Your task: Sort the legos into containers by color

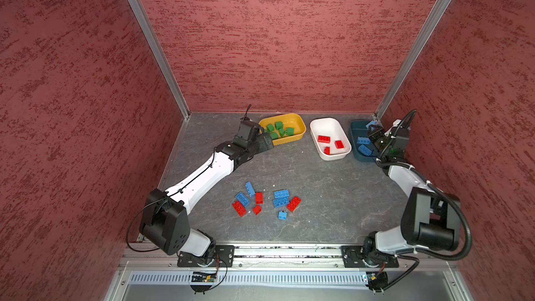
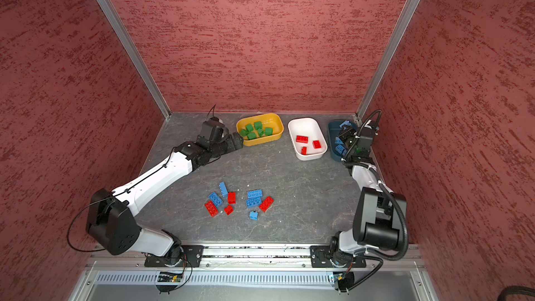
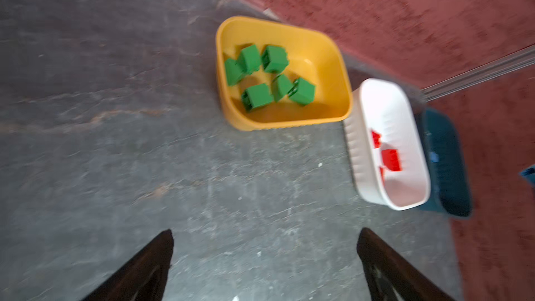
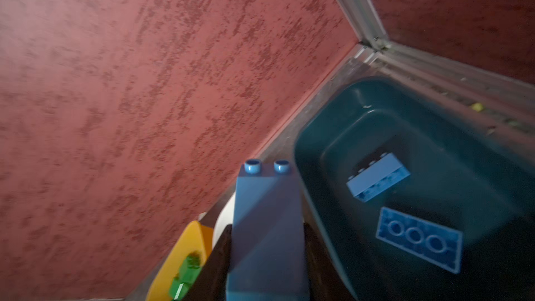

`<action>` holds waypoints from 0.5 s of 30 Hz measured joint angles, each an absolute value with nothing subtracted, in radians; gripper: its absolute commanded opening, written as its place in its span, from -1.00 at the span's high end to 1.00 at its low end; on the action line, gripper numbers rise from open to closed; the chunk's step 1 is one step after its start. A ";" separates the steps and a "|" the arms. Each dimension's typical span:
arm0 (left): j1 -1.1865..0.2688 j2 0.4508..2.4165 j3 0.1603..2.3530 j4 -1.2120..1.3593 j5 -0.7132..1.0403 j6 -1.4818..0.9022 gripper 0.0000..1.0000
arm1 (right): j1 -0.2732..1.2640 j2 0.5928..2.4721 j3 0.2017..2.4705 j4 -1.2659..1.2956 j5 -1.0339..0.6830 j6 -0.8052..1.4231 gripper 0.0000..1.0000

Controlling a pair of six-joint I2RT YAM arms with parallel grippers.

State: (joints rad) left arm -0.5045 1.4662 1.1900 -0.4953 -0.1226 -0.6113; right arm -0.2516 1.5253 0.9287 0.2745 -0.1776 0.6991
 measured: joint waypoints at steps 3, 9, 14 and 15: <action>-0.505 1.466 1.159 -0.579 -0.141 -0.598 -0.99 | -0.259 1.631 1.022 0.207 -0.158 0.632 0.37; -0.505 1.466 1.093 -0.715 -0.130 -0.587 -0.99 | -0.259 1.770 1.147 0.102 -0.145 0.572 -0.08; -0.505 1.470 1.011 -0.767 -0.101 -0.614 -0.65 | -0.259 1.769 1.150 0.059 -0.146 0.567 -0.32; -0.505 1.475 0.997 -0.773 -0.095 -0.624 -0.57 | -0.259 1.765 1.149 0.050 -0.146 0.567 -0.36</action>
